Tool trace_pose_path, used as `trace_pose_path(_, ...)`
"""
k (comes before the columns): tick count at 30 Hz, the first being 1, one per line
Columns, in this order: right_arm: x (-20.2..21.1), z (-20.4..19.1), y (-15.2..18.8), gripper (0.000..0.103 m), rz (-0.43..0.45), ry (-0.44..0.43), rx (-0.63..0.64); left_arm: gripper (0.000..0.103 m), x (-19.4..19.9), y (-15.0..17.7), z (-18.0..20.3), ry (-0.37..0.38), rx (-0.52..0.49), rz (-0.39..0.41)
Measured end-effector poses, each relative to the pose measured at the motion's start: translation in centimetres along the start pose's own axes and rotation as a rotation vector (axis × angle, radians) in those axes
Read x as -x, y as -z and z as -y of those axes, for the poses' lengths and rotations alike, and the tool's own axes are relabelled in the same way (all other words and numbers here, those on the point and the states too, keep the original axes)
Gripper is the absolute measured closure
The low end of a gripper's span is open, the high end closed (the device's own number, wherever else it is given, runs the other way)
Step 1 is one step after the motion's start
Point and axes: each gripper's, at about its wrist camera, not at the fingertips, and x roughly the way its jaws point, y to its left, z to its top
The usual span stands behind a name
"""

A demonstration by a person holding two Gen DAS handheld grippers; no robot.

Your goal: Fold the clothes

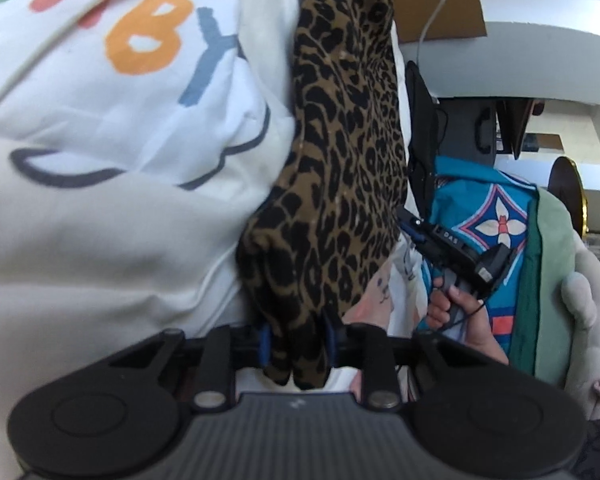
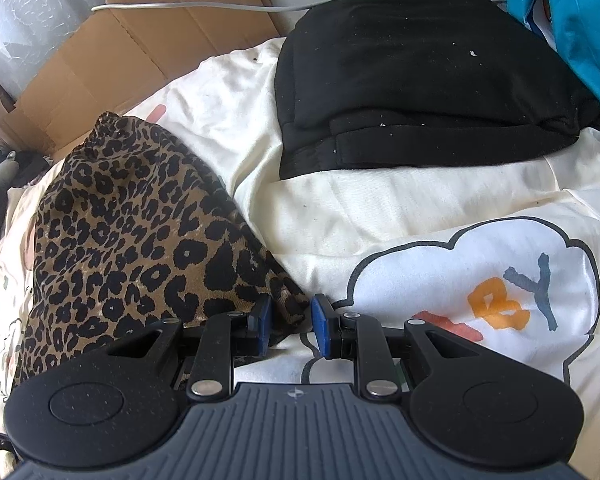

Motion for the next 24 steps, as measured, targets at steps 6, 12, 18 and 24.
trace_pose_path(6, 0.3, 0.5, -0.2, 0.075, 0.014, -0.02, -0.026, 0.078, -0.3, 0.2, -0.3, 0.014, 0.024, 0.001)
trace_pose_path(12, 0.1, 0.2, -0.5, 0.075, 0.001, -0.022, 0.037, 0.082, 0.4, 1.0, -0.8, 0.008, 0.037, -0.017)
trace_pose_path(18, -0.3, -1.6, -0.9, 0.074, -0.006, 0.013, 0.217, 0.093, 0.0, 0.9, -0.4, -0.04, 0.017, -0.024)
trace_pose_path(24, -1.0, -1.5, -1.6, 0.072, -0.038, 0.001, 0.235, 0.094, 0.8, 0.9, 0.1, -0.059, -0.01, -0.028)
